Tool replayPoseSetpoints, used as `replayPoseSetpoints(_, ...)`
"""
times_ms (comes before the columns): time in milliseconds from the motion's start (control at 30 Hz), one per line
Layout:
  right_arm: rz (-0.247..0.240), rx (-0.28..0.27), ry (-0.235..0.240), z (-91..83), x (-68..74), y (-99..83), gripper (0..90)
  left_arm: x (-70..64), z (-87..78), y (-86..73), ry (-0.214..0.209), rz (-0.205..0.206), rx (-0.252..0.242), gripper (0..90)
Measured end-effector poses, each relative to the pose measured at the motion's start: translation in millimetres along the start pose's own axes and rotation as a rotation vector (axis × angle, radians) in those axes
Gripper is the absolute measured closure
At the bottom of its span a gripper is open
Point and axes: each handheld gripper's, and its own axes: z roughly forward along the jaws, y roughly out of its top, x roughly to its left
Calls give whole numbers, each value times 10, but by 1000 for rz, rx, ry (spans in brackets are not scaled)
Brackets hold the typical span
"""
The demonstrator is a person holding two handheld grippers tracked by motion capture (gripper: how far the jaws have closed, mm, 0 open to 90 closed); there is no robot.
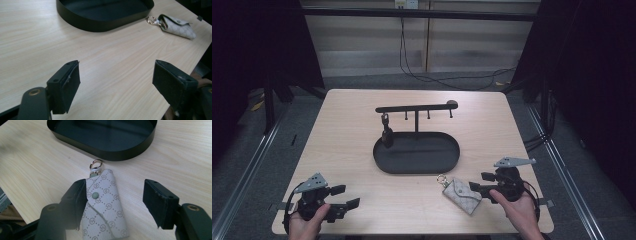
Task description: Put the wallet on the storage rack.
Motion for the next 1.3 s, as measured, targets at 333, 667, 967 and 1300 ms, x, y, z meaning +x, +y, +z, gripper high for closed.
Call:
replayPoseSetpoints(333,3,125,69,162,13,51,295,59,-26,16,-13,-9,-15,193)
replayPoseSetpoints(667,-72,314,74,317,133,241,296,49,-18,21,-7,19,-7,223)
replayPoseSetpoints(967,-131,473,66,524,177,334,279,45,6,21,-11,33,12,223)
replayPoseSetpoints(1300,-174,596,45,681,218,362,296,49,-3,24,-19,40,12,223)
